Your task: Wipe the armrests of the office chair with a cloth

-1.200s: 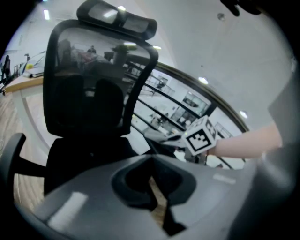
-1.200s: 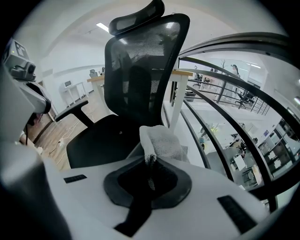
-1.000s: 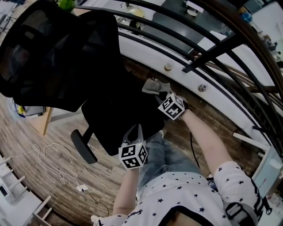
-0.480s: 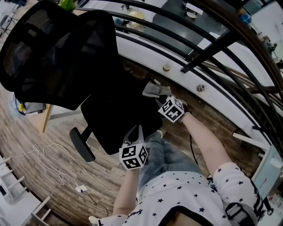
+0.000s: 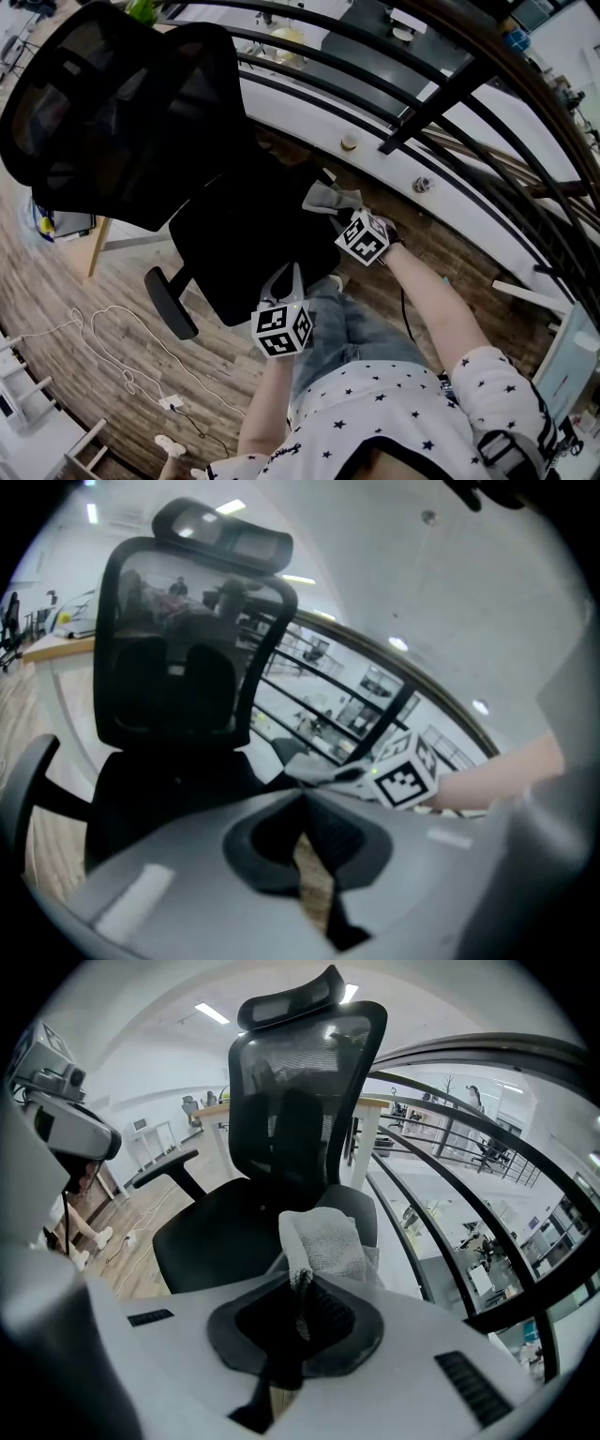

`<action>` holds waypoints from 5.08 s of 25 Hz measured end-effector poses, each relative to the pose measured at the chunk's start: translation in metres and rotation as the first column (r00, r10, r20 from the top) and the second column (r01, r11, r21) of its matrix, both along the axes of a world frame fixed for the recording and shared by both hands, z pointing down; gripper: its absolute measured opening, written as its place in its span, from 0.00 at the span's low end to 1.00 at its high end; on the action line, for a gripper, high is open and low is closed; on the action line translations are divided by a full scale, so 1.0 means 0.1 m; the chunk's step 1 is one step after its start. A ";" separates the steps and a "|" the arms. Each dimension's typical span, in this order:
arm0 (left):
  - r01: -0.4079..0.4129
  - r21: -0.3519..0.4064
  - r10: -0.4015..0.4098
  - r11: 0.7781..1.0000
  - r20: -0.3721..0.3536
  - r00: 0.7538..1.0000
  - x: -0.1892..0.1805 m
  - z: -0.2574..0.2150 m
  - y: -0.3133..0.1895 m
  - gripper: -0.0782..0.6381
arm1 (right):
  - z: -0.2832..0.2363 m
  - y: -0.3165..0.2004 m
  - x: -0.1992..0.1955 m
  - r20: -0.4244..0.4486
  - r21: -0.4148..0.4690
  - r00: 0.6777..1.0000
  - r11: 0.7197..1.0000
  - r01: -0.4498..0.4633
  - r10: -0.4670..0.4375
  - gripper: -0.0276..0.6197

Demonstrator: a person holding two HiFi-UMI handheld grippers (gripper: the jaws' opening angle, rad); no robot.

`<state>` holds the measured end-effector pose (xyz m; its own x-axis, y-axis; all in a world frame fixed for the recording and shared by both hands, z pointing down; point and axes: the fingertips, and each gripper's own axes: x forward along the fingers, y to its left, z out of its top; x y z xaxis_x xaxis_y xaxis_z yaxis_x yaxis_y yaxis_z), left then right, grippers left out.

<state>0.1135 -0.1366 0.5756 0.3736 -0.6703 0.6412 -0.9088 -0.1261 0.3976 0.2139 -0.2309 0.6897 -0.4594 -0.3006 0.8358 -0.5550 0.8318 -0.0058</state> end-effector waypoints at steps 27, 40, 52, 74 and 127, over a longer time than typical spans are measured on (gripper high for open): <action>-0.023 0.013 0.023 1.000 0.002 1.000 0.23 -0.04 0.27 0.12 | -0.01 0.58 0.26 -0.012 -0.019 0.999 0.999 0.032 -0.032 0.08; -0.026 0.029 0.026 0.999 0.008 1.000 0.29 -0.10 0.36 0.12 | 0.02 0.72 0.33 -0.033 -0.030 0.998 0.998 0.046 -0.047 0.08; 0.009 0.070 -0.010 0.998 0.013 1.000 0.21 -0.32 0.45 0.12 | -0.64 0.77 0.34 0.121 0.086 0.988 0.991 -0.102 0.091 0.08; -0.073 0.176 0.073 0.982 0.007 0.997 -0.16 -0.94 0.68 0.12 | -2.26 1.46 -0.16 0.466 0.152 0.849 0.923 -0.354 0.249 0.08; -0.142 0.272 0.157 0.952 -0.034 0.987 -0.98 -1.37 1.93 0.12 | -3.02 2.88 -0.80 0.579 0.261 0.757 0.810 -0.525 0.303 0.08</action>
<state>0.0160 0.0567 0.4388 0.5116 -0.7484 0.4222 -0.8496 -0.3672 0.3786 0.1343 0.0572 0.3878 -0.5161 -0.8020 0.3006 -0.8540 0.5088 -0.1087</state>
